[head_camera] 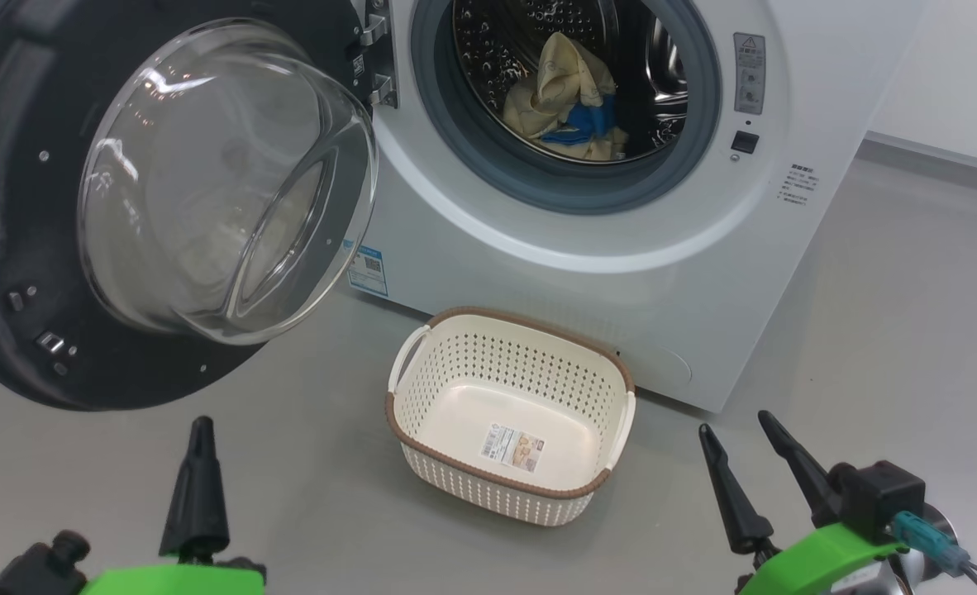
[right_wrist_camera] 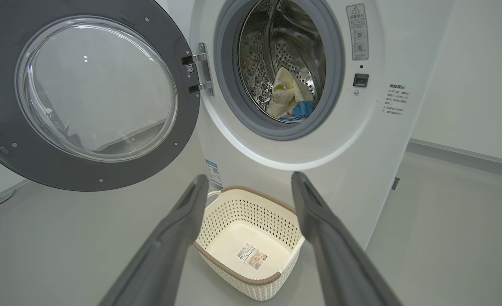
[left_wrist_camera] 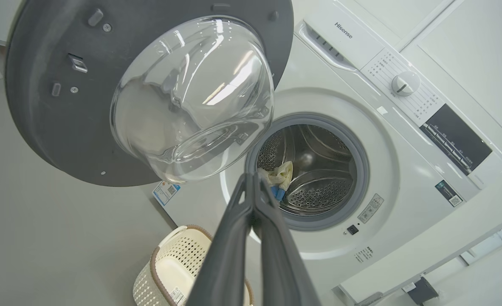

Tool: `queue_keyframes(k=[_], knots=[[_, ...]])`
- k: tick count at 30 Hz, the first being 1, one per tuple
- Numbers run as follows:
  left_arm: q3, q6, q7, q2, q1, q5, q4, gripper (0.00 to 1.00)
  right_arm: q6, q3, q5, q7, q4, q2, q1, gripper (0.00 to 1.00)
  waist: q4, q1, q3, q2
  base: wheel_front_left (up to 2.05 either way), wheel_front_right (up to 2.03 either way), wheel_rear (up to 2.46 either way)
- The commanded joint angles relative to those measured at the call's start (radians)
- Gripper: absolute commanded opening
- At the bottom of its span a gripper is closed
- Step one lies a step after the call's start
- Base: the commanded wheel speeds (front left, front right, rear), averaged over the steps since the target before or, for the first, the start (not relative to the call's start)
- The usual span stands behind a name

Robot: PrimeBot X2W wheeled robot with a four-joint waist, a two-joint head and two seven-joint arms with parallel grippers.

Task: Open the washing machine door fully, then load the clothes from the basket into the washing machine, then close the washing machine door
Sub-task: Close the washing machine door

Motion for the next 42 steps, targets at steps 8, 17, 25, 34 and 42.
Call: queue_keyframes(k=[8,17,25,34,42], knots=[[0.178,-0.071,0.089,0.025,-0.068,-0.437,-0.115,0.00,0.002,0.006,0.006,0.002,-0.046,-0.009,-0.029,1.00,0.005,0.0000,0.002,0.0000,0.00,0.00,0.00],[0.336,-0.077,0.155,0.115,-0.143,-0.696,-0.139,0.00,0.002,-0.003,0.010,0.008,-0.051,-0.009,-0.025,1.00,0.012,0.0000,0.008,0.0000,0.00,0.00,0.00],[0.480,-0.077,0.184,0.210,-0.279,-0.804,-0.018,0.00,0.002,-0.003,0.002,0.025,-0.065,-0.009,-0.017,1.00,0.012,0.0000,0.014,0.0000,0.00,0.00,0.00],[0.571,-0.078,0.285,0.303,-0.434,-0.888,0.222,0.00,0.002,0.010,-0.015,0.062,-0.085,-0.009,-0.012,1.00,-0.022,0.0000,0.023,0.0000,0.00,0.00,0.00],[0.635,-0.078,0.348,0.330,-0.534,-0.925,0.399,0.00,0.002,0.021,-0.041,0.107,-0.123,-0.013,-0.013,1.00,-0.064,0.0000,0.058,0.0000,0.00,0.00,0.00]])
